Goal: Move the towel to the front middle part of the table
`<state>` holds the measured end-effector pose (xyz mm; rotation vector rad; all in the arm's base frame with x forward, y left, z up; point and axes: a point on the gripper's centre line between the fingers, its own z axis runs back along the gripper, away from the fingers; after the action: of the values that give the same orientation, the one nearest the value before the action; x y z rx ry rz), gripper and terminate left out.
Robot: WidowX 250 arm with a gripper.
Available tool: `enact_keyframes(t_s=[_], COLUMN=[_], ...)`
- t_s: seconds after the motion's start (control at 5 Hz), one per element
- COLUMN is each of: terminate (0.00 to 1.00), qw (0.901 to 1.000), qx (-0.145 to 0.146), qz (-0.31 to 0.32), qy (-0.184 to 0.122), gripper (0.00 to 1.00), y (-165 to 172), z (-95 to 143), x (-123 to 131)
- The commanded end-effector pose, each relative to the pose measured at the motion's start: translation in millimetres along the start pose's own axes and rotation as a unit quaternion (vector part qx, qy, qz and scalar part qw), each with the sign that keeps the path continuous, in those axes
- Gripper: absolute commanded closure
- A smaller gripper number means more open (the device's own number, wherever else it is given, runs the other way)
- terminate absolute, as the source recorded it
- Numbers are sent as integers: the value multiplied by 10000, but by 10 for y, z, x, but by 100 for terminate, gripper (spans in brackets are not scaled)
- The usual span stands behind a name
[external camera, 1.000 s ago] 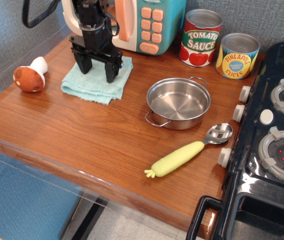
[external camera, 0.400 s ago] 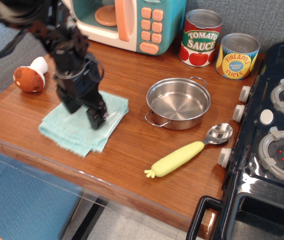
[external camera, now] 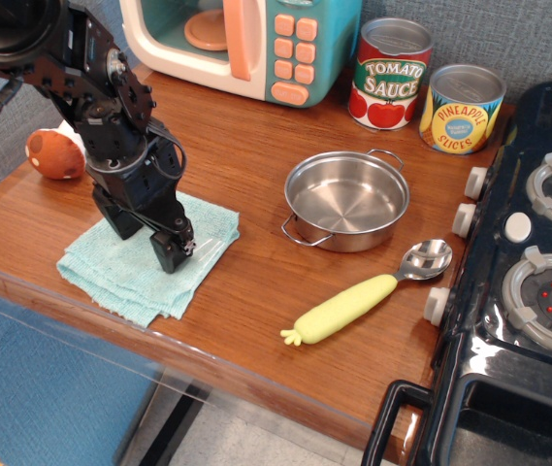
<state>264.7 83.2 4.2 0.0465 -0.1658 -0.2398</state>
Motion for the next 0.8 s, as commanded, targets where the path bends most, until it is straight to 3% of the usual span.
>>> enact_keyframes(t_s=[0.0, 0.2, 0.4, 0.6], terminate=[0, 0, 0, 0], qw=[9999, 9998, 9989, 9988], qx=[32, 79, 125, 138], qz=[-67, -142, -86, -3], qy=[80, -118, -433, -472], gripper=[0, 0, 0, 0], y=[-170, -258, -276, -252], z=[67, 254, 550, 763], x=[318, 477, 450, 379])
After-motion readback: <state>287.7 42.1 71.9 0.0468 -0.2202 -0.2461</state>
